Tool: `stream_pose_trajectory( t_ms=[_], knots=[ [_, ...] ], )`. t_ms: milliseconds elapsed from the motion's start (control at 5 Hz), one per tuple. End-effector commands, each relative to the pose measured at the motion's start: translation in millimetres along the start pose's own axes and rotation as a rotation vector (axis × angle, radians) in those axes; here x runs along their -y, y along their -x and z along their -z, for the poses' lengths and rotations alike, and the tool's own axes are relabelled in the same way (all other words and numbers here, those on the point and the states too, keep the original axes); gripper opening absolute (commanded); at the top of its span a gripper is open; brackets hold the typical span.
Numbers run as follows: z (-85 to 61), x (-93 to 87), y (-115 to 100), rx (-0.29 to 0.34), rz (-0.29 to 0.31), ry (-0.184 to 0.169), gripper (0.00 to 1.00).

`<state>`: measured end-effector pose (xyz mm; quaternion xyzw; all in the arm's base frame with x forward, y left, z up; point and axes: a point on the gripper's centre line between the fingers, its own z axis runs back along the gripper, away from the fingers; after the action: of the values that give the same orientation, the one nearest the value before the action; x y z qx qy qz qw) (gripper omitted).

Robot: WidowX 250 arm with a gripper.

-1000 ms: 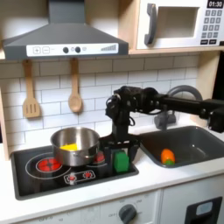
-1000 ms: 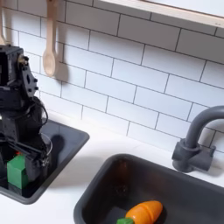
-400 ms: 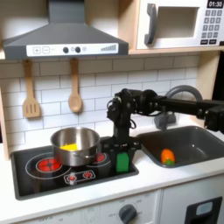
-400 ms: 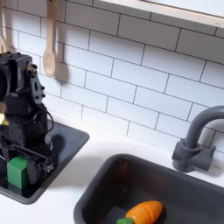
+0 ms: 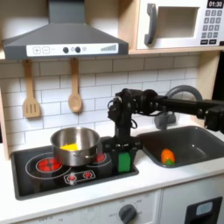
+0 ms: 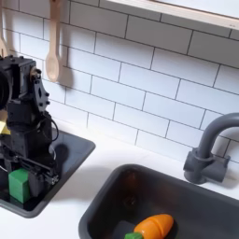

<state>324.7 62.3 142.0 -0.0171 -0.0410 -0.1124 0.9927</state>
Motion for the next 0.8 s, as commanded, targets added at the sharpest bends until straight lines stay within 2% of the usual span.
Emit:
stream_pose_trajectory(
  t_ms=[0, 200, 600],
  knots=[
    [-31.7, 6.8, 11, 0.026, -0.01, -0.008, 0.0],
    [-43.6, 10.4, 14, 0.028, -0.009, -0.024, 0.0],
    [-75.3, 10.3, 16, 0.069, -0.034, -0.025, 0.0]
  ],
)
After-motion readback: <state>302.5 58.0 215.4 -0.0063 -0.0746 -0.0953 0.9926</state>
